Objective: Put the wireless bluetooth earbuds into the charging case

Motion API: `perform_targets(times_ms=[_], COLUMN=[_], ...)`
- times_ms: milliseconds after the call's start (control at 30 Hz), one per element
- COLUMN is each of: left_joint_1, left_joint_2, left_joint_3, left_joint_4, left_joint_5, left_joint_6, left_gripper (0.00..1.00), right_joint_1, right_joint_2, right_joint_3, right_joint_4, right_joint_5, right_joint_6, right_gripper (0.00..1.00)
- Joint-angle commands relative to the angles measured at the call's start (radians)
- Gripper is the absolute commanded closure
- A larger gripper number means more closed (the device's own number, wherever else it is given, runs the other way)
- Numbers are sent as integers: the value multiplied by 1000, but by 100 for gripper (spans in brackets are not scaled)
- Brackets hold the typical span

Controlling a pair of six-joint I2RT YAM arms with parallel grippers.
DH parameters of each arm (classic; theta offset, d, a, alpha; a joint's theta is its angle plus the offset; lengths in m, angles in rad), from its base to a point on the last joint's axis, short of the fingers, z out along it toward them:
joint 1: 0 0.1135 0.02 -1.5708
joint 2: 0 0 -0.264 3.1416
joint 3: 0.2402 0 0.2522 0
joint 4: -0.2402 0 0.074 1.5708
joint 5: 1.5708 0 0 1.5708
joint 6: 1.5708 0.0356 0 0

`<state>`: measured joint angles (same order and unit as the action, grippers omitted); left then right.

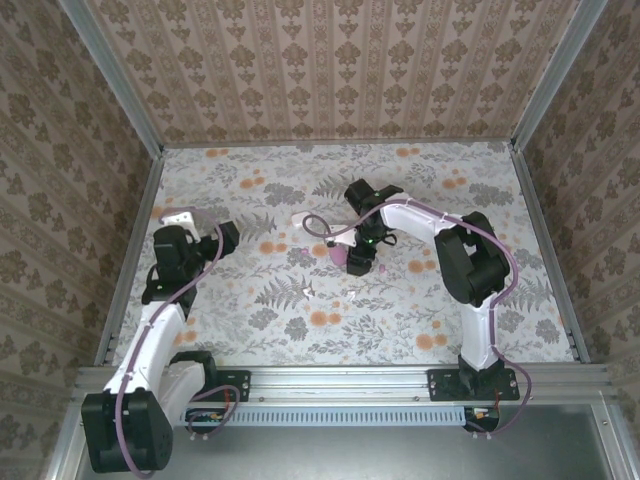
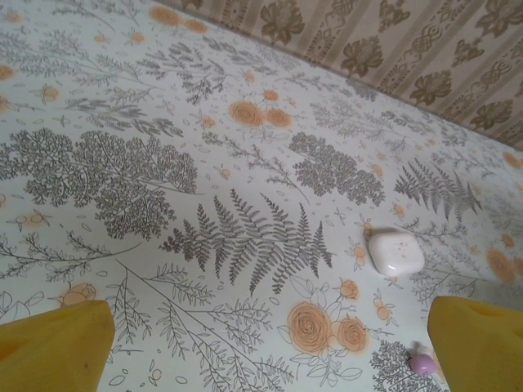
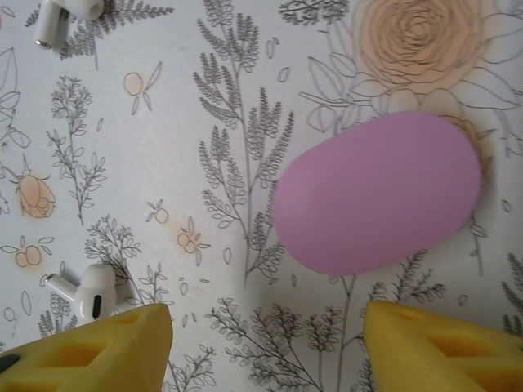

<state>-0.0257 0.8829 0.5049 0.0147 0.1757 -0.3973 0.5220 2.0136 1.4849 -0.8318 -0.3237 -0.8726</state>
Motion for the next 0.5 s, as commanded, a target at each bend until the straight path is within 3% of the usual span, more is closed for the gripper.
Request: perform_targets(times_ms=[0,467], left_joint_1=[-4,-5], left_joint_2=[-34,-53], left_joint_3=[-1,-9], left_joint_4=[-24,-35], left_joint_5=[-19,-30], left_joint_6=[-12,-14], left_gripper=[0,0], right_joint_1=[19,118], right_joint_2=[32,64], right_joint_3=[23,52], right_joint_4=[-60,-51], right_joint_5=[25,-65], right_joint_6=[38,80], right_gripper=[35,36])
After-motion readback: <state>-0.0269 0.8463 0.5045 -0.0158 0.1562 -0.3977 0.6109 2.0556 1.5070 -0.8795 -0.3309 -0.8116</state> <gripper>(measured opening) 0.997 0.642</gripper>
